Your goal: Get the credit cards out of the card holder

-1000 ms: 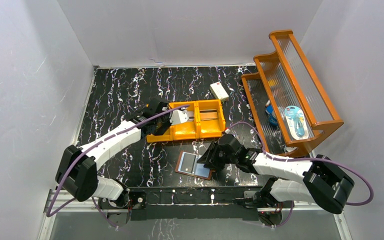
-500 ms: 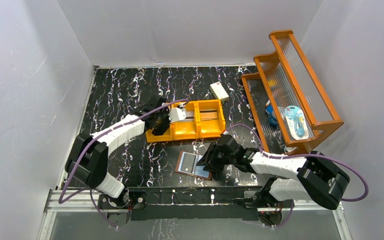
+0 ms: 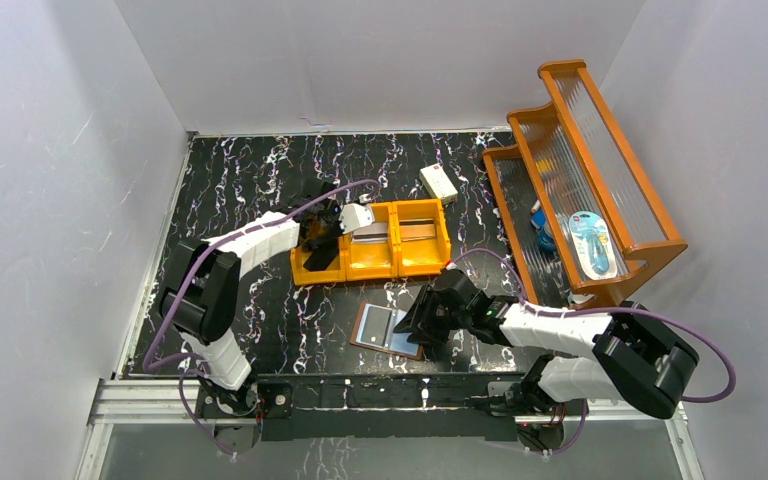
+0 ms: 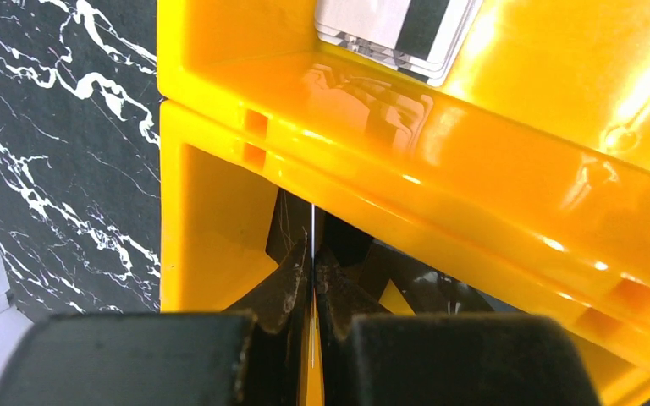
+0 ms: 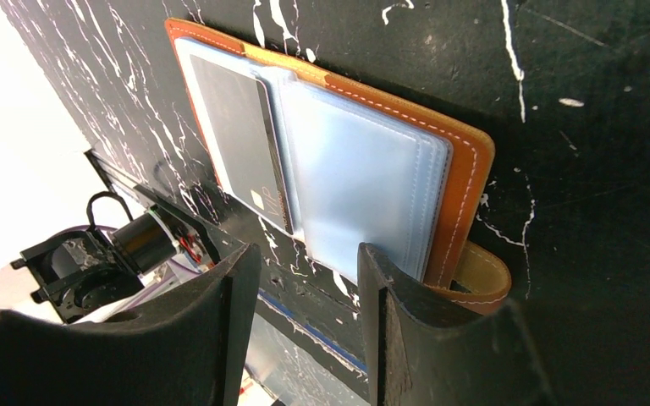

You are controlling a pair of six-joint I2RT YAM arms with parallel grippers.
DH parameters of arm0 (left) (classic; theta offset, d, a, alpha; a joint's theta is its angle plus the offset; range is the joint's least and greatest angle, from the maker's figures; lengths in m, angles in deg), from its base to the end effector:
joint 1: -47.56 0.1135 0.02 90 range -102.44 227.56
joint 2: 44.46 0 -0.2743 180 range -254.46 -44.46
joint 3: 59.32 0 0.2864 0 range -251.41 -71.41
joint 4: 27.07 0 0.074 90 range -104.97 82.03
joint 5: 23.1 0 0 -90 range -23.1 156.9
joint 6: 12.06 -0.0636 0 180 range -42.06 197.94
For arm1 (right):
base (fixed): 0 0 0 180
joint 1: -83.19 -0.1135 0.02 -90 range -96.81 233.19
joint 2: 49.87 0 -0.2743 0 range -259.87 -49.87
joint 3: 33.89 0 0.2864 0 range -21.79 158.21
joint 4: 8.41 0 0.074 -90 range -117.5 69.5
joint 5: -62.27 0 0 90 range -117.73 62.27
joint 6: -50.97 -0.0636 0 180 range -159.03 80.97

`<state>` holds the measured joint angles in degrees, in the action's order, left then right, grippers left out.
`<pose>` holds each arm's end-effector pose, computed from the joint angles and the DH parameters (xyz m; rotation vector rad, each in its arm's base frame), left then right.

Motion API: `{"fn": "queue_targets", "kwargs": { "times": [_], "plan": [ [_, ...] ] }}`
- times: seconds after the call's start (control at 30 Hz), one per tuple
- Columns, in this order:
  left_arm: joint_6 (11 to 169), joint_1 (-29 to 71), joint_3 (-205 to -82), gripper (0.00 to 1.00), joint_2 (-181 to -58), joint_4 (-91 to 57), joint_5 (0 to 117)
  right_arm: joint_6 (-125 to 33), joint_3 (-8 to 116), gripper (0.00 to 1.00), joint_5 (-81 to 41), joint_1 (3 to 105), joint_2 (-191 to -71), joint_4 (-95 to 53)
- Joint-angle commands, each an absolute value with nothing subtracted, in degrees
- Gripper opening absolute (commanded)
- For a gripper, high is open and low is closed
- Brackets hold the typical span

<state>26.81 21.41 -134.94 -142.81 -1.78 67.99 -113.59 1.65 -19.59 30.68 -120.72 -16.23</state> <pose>0.3740 -0.1823 0.1720 1.5047 1.8964 0.2234 0.1533 0.2147 0.1134 0.4308 2.6430 1.1235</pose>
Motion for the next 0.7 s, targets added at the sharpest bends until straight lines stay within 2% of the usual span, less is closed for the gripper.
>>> {"fn": "queue_targets", "kwargs": {
  "times": [0.0,0.3,0.67],
  "plan": [
    [26.99,21.96,-134.24,0.00,-141.54,-7.00,67.56,-112.31,2.35,0.55,-18.50,31.06,-121.54,-16.43],
    [26.09,21.96,-133.37,0.00,-143.46,-8.60,67.17,-112.24,2.35,0.55,-16.32,31.07,-123.78,-14.62],
    [25.91,22.13,-130.25,0.04,-141.16,-10.13,67.71,-112.30,2.74,0.55,-17.75,31.19,-121.20,-16.99]
  ]
}}
